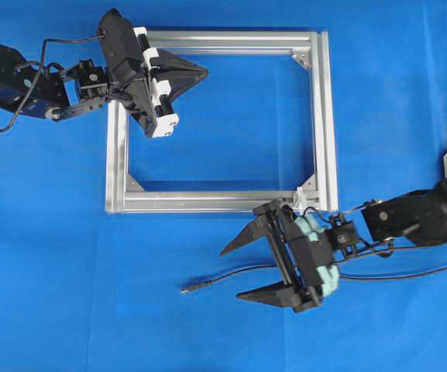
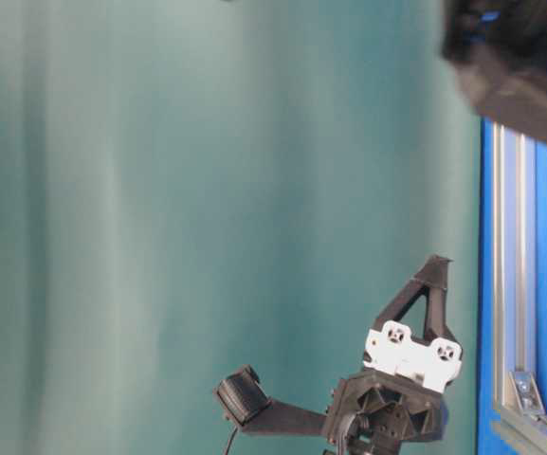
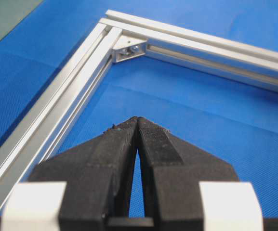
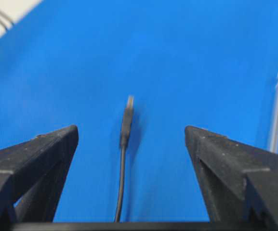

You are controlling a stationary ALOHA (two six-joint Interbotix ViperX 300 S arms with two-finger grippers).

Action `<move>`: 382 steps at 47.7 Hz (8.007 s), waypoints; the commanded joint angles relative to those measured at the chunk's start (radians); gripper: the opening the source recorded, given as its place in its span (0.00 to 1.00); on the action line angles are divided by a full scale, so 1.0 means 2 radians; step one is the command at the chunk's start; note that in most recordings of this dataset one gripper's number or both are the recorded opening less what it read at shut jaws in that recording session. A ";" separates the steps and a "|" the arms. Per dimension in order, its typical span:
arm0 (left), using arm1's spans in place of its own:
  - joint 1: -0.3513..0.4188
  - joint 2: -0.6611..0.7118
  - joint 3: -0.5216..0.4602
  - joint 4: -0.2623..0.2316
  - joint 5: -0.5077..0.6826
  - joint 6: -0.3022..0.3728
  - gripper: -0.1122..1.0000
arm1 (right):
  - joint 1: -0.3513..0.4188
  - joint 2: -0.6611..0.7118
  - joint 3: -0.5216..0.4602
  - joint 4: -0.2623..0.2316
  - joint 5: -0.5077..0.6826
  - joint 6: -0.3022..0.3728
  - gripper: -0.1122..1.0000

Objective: Insert the wire through the string loop located on the right side.
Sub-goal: 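Lower the right gripper and close it on the cable behind the plug, then lift the cable with the right gripper and swing it rightward, then align the plug with the white zip-tie loop at the frame corner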

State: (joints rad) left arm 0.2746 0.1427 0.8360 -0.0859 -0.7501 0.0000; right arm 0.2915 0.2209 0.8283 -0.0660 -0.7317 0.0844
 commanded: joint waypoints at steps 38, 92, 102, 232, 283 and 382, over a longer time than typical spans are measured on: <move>-0.001 -0.015 -0.006 0.002 -0.001 0.000 0.10 | 0.008 0.074 -0.044 0.035 -0.003 0.006 0.85; -0.001 -0.015 -0.006 0.002 0.001 -0.001 0.10 | 0.009 0.003 -0.047 0.032 0.086 0.005 0.07; -0.001 -0.015 -0.006 0.002 0.001 -0.001 0.10 | 0.009 -0.035 -0.046 0.032 0.119 0.005 0.07; -0.001 -0.015 -0.009 0.002 -0.001 -0.007 0.10 | 0.034 -0.373 0.278 0.096 0.193 0.005 0.07; -0.001 -0.013 -0.015 0.002 -0.002 -0.004 0.10 | -0.087 -0.417 0.304 0.092 0.207 -0.005 0.07; 0.000 -0.013 -0.015 0.002 -0.003 -0.001 0.10 | -0.087 -0.417 0.303 0.090 0.206 -0.005 0.07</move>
State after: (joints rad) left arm 0.2746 0.1427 0.8253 -0.0859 -0.7455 -0.0031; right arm 0.1197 -0.6151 1.4450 0.1150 -0.3114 0.0736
